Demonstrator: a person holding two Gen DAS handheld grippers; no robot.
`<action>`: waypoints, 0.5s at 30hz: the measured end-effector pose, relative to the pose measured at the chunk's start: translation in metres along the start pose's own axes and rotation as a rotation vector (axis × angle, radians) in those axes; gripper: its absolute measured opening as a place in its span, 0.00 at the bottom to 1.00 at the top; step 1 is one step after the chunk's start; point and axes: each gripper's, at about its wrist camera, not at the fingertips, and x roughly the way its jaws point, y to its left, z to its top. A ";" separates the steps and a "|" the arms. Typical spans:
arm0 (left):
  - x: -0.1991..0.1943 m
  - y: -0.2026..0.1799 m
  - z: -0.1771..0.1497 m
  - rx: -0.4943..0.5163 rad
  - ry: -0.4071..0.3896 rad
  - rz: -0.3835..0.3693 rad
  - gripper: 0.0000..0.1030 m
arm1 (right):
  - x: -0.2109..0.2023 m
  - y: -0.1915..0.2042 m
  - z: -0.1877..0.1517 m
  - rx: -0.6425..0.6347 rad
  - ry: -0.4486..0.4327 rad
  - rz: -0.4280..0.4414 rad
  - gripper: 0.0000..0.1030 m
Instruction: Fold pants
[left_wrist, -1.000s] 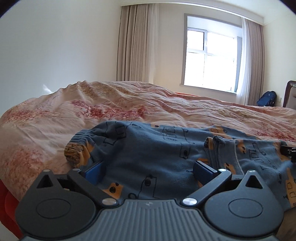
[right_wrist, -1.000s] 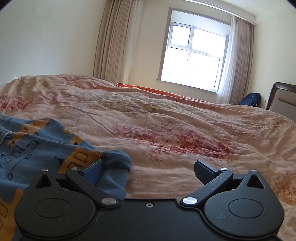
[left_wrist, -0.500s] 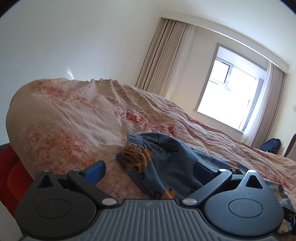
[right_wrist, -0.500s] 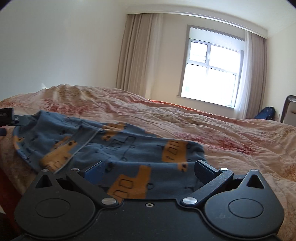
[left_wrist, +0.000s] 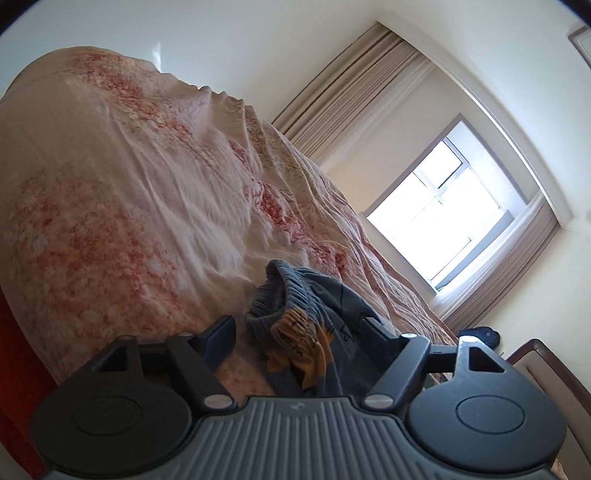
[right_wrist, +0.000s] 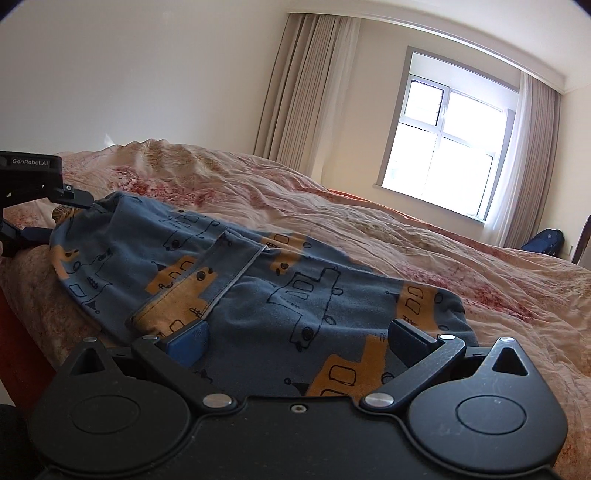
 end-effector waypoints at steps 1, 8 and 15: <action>-0.001 0.003 0.000 -0.012 -0.004 0.005 0.64 | 0.000 0.000 0.000 0.000 -0.005 -0.013 1.00; 0.001 0.010 0.003 -0.030 0.011 0.030 0.48 | 0.004 0.007 0.001 -0.028 0.000 -0.045 1.00; 0.000 0.001 0.009 -0.028 0.040 0.072 0.35 | 0.001 0.001 0.001 0.002 -0.003 -0.037 1.00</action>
